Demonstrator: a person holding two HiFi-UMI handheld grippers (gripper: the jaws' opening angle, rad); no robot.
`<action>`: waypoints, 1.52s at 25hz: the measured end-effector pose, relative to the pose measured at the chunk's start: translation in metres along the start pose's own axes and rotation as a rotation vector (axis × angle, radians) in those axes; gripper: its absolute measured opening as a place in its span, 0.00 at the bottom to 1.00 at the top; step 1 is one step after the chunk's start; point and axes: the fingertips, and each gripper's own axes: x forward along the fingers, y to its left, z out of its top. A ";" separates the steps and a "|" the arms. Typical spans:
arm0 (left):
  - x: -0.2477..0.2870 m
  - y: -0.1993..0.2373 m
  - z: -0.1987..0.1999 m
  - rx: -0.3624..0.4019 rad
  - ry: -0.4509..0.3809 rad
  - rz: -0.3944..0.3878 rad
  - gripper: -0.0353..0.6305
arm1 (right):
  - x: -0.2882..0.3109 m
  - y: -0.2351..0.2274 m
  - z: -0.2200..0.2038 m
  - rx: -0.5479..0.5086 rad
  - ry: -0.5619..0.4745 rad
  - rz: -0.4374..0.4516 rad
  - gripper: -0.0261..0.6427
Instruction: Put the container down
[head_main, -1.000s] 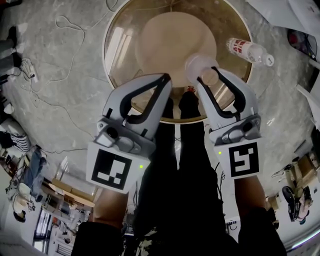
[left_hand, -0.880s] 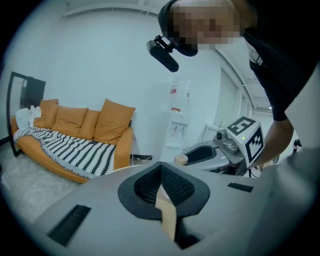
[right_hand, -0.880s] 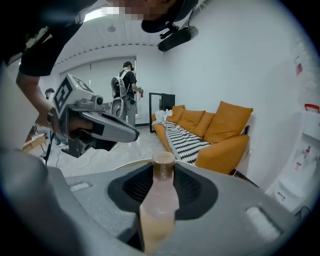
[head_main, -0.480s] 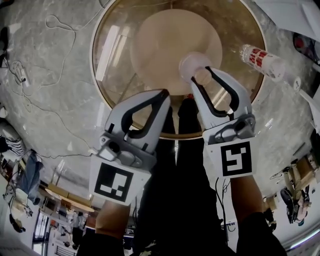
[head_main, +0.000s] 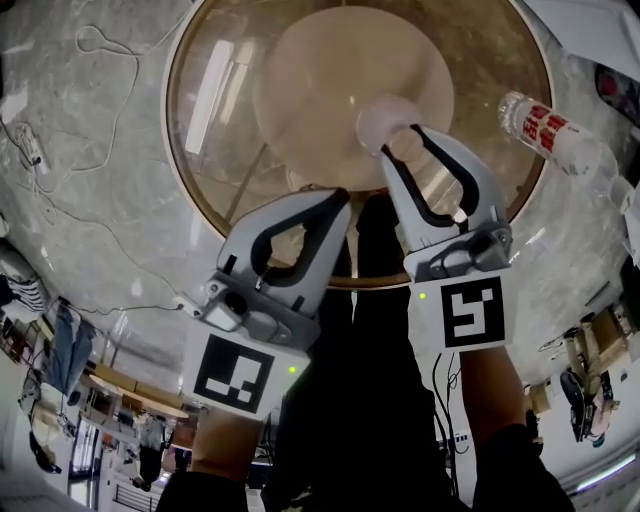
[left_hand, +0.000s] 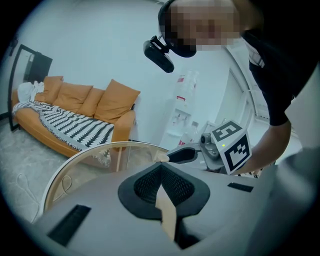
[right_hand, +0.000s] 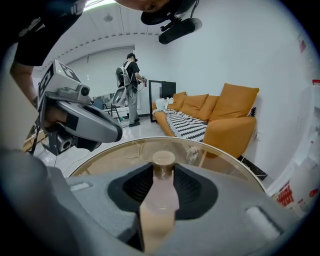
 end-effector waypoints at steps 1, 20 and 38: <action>0.002 0.000 -0.002 -0.003 0.002 -0.001 0.06 | 0.002 -0.001 -0.003 0.004 0.006 0.001 0.22; 0.014 0.007 -0.004 0.004 0.005 -0.050 0.06 | 0.003 0.001 -0.023 0.001 0.003 0.010 0.22; -0.028 -0.034 0.055 0.057 -0.041 0.029 0.06 | -0.046 0.011 0.028 -0.020 -0.064 0.048 0.32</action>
